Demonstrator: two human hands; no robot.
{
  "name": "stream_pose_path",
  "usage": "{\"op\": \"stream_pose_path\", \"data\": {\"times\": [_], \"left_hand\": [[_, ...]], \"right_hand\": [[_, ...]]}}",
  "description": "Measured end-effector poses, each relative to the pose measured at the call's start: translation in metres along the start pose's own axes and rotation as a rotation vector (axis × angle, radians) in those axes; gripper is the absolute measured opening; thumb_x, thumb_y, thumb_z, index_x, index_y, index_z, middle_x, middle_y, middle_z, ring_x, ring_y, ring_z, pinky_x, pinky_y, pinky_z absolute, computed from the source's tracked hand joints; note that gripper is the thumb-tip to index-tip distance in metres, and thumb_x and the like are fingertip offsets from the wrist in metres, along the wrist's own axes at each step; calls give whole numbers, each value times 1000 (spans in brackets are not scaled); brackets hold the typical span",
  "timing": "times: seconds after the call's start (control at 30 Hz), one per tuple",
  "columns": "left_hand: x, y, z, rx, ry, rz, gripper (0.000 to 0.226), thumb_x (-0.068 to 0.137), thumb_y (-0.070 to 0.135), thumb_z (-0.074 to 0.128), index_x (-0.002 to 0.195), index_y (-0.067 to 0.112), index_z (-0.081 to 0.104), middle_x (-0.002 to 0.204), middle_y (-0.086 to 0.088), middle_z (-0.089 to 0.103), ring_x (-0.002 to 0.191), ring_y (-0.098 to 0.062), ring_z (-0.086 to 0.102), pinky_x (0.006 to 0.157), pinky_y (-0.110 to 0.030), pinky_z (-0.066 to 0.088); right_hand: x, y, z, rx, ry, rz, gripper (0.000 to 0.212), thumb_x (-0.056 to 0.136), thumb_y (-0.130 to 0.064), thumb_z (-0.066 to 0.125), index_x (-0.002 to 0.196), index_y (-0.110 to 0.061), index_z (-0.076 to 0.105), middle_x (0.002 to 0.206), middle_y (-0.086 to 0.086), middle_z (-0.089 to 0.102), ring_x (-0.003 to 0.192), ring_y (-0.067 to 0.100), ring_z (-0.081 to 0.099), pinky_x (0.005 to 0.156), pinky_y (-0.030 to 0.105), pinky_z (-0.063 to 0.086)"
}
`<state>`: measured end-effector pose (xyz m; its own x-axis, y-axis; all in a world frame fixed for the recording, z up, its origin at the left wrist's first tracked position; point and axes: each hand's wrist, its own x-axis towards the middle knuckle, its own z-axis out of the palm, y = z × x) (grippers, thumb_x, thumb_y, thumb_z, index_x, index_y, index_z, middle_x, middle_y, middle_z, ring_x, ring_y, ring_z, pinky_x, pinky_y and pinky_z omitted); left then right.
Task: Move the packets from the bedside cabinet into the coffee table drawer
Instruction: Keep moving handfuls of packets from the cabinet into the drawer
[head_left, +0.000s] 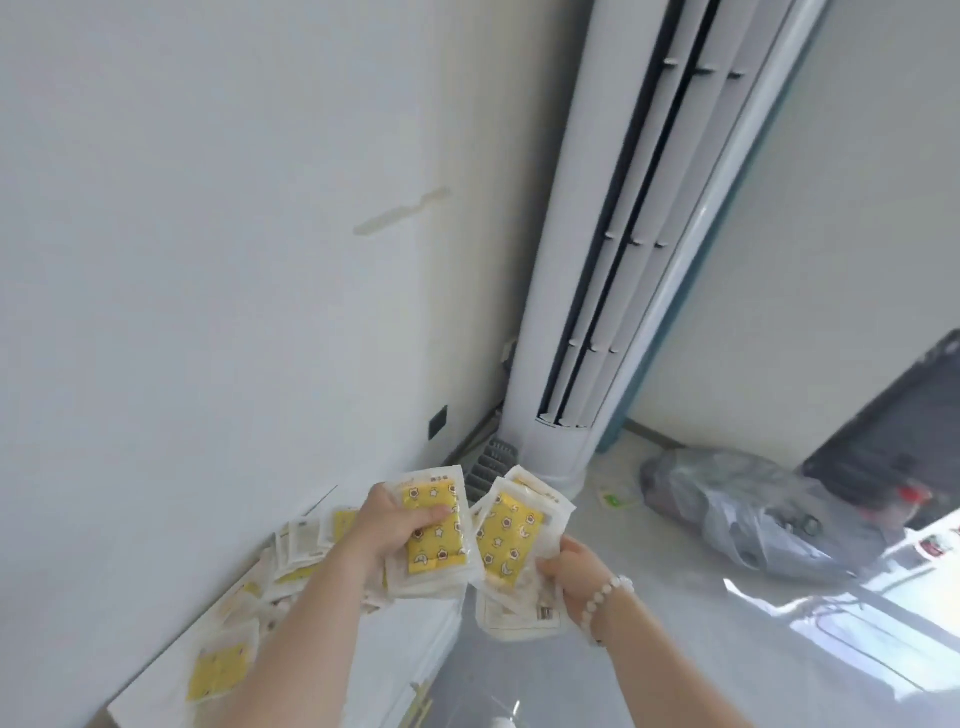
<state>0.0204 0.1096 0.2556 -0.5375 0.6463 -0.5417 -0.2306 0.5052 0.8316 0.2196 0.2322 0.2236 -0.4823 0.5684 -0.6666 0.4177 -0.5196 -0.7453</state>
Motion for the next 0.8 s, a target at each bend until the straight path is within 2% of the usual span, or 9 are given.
{"op": "stream_pose_path", "data": {"times": [0.03,0.13,0.23,0.3,0.4,0.53,0.63,0.8], "left_hand": [[-2,7,15,22,-56,5,75,50,34,92,111,4,62,97,-10,73,88,-25,71,84,-42,56],[-14,27,66,94,-224,38,43,69,14,83,107,4,63,97,-12,72,89,-27,70,83,-41,56],[-26,41,117,167,-384,65,24,75,9,77,95,9,65,96,-14,72,89,-30,69,87,-46,54],[-34,45,152,224,-488,87,29,75,10,77,103,6,66,99,-15,73,90,-31,70,87,-48,55],[-52,47,208,300,-618,101,35,76,11,76,109,7,65,99,-13,73,90,-29,71,81,-44,57],[-90,47,285,387,-776,145,33,77,10,75,109,7,64,97,-12,73,84,-24,72,65,-33,59],[-129,40,343,440,-888,178,28,78,9,75,105,10,66,96,-12,74,86,-27,72,71,-38,60],[-201,12,428,556,-1097,202,29,78,5,73,106,12,66,98,-13,73,89,-29,71,80,-42,58]], "right_hand": [[-11,3,-12,19,25,-9,36,90,8,41,109,-12,64,104,11,72,100,31,67,93,50,51],[-40,18,-50,94,134,-33,38,89,10,40,109,-13,63,105,11,72,101,32,67,93,52,50],[-73,32,-88,218,259,-52,36,90,11,40,104,-13,64,104,12,71,100,32,66,91,52,51],[-96,44,-113,273,330,-81,35,91,10,41,108,-10,63,102,11,72,98,31,67,89,50,52],[-135,63,-150,373,438,-111,30,92,8,42,103,-11,63,93,9,70,88,27,66,83,48,54],[-186,99,-201,509,566,-130,35,90,13,38,106,-7,62,96,13,68,92,34,64,92,55,49],[-228,131,-236,602,657,-140,41,86,16,36,109,-6,61,101,17,67,93,37,64,89,55,50],[-291,178,-288,799,795,-202,43,85,14,34,114,-3,60,95,17,66,75,29,65,68,41,56]]}}
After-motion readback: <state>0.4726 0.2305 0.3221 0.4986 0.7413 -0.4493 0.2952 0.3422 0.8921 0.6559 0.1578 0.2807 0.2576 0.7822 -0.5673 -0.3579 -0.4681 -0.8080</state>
